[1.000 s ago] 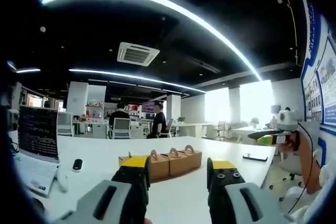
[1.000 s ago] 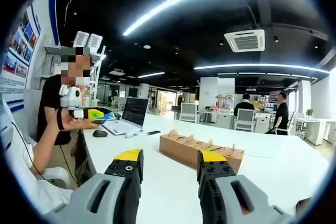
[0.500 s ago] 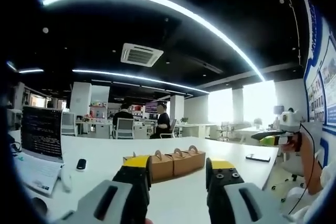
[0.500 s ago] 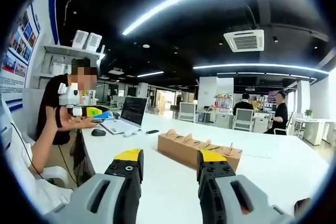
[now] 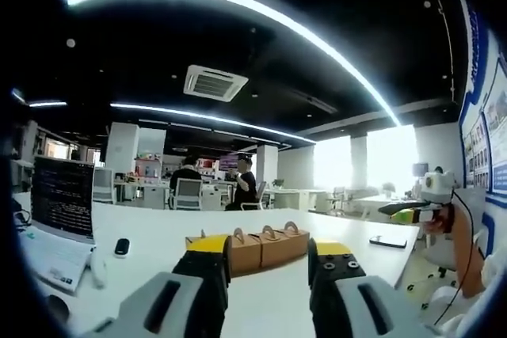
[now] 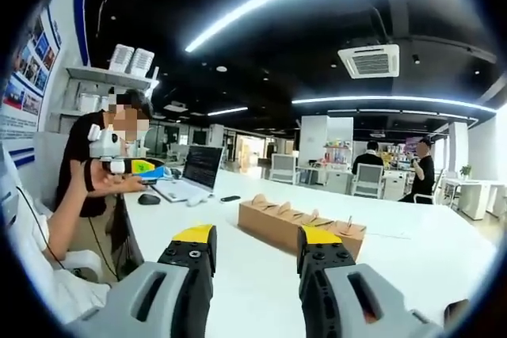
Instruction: Pick up one paper box from the group, open the paper box, and remove the item inside
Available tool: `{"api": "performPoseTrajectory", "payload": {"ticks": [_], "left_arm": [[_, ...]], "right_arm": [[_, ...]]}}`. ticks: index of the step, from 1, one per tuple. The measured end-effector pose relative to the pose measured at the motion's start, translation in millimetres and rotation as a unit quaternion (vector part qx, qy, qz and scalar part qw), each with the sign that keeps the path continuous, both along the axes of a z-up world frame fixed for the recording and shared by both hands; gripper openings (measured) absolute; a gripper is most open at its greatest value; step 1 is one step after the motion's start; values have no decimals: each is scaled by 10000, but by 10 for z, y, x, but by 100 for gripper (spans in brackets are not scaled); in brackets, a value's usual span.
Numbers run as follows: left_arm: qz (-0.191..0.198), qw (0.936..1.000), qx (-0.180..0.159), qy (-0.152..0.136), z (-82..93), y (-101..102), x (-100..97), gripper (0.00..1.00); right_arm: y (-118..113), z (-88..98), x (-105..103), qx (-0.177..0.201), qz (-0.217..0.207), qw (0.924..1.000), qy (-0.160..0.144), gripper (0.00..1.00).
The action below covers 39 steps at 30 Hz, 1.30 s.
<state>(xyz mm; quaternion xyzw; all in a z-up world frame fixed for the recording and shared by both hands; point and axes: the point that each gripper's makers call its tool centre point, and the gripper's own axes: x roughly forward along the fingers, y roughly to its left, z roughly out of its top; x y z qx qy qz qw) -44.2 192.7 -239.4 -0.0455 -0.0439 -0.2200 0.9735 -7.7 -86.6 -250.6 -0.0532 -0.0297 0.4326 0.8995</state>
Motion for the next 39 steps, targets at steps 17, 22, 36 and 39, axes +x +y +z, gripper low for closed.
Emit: {"api": "performPoseTrajectory", "payload": {"ticks": [17, 22, 36, 39], "left_arm": [[-183, 9998, 59, 63, -42, -93, -4, 44], [-126, 9998, 63, 134, -79, -88, 39, 44], [-85, 9997, 178, 149, -104, -108, 42, 44], [-104, 9997, 164, 122, -89, -119, 30, 44]], "right_arm": [[-93, 1, 59, -38, -175, 9998, -35, 41], [-77, -48, 83, -37, -127, 9999, 30, 41], [-35, -109, 108, -85, -133, 9998, 96, 41], [-22, -114, 106, -100, -121, 9998, 104, 41]]}}
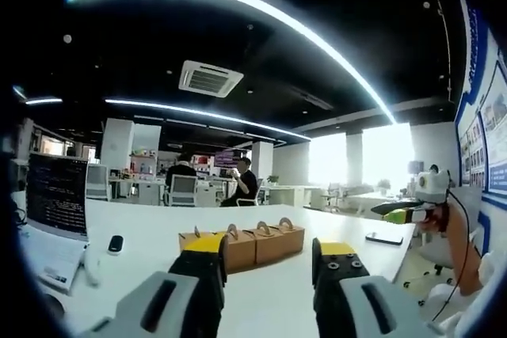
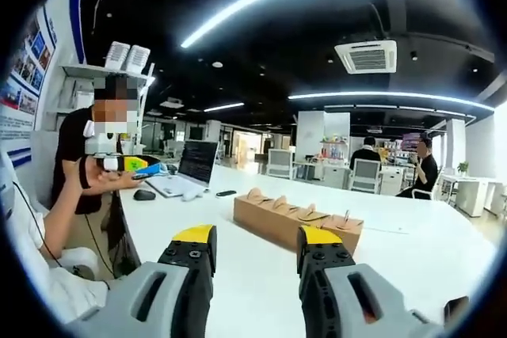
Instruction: Pick up one paper box from the group, open the paper box, and remove the item inside
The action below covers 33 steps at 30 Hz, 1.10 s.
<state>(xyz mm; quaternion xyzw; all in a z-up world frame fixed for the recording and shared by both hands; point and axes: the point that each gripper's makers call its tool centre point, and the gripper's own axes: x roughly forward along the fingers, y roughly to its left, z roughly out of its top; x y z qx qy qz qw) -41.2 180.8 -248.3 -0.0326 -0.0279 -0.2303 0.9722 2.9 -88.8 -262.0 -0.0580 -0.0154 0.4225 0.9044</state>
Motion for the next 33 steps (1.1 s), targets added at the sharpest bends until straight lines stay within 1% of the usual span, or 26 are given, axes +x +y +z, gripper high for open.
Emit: {"api": "performPoseTrajectory", "payload": {"ticks": [5, 9, 11, 15, 20, 23, 29, 33], "left_arm": [[-36, 10000, -6, -21, 11, -12, -14, 44], [-9, 10000, 6, 47, -28, 11, 16, 43], [14, 10000, -18, 37, -14, 28, 10, 43], [11, 10000, -22, -1, 19, 40, -12, 43], [74, 9999, -105, -22, 43, 110, -20, 43], [113, 9999, -101, -35, 57, 148, -40, 43], [124, 9998, -139, -93, 97, 177, -59, 43], [136, 9997, -168, -83, 89, 189, -51, 43]], "right_arm": [[10, -2, -1, -14, -4, 10000, -4, 41], [19, -3, 17, -27, -41, 10000, -20, 41], [5, 20, 54, 64, -99, 9999, -34, 40], [-37, -15, 164, 104, -263, 9996, 30, 40], [-61, -45, 237, 95, -300, 9994, 116, 39], [-88, -47, 340, 133, -366, 9991, 189, 38], [-105, -128, 555, -65, -483, 9984, 296, 37], [-96, -186, 697, -170, -544, 9976, 399, 35]]}}
